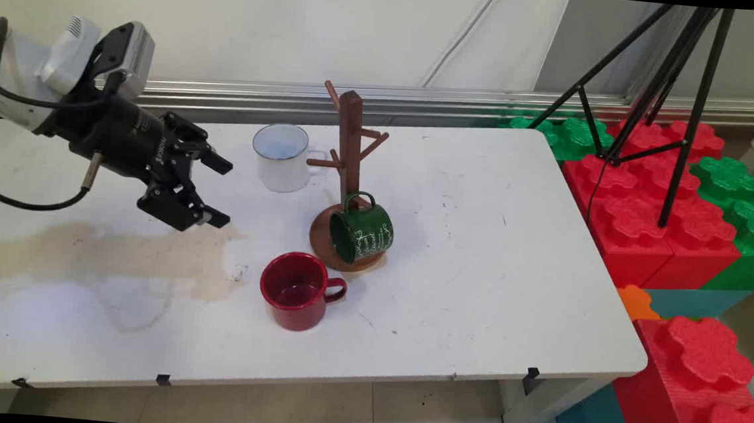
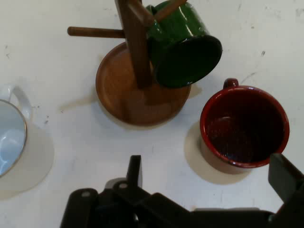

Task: Pick up the green mug from the rack

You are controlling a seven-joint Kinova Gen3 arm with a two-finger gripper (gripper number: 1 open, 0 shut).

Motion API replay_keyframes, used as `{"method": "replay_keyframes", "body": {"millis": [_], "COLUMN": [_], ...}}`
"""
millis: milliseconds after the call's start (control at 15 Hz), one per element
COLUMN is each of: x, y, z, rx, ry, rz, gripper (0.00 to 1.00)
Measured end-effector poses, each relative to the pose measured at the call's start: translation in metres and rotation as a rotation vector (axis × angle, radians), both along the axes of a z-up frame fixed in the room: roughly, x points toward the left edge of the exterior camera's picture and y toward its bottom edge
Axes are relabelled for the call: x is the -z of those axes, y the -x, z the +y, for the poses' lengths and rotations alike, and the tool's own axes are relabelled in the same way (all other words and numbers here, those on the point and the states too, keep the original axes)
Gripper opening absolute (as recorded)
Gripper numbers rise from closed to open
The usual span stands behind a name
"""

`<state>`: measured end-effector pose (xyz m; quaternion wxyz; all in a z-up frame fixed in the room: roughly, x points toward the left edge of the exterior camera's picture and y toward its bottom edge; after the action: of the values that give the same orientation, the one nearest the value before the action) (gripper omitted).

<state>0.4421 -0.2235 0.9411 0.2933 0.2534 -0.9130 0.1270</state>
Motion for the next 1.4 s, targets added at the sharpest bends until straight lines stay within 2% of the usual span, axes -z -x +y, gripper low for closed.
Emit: {"method": "replay_keyframes", "body": {"millis": [467,933,1400], "x": [0.0,0.002,0.006], "y": [0.019,0.048,0.087], "z": [0.007,0.013,0.019], "rx": [-0.034,-0.096,-0.22], "ry": [-0.01,-0.038,-0.085], "rz": [0.036,0.069,0.061], "gripper": [1.0,1.0,1.0]}}
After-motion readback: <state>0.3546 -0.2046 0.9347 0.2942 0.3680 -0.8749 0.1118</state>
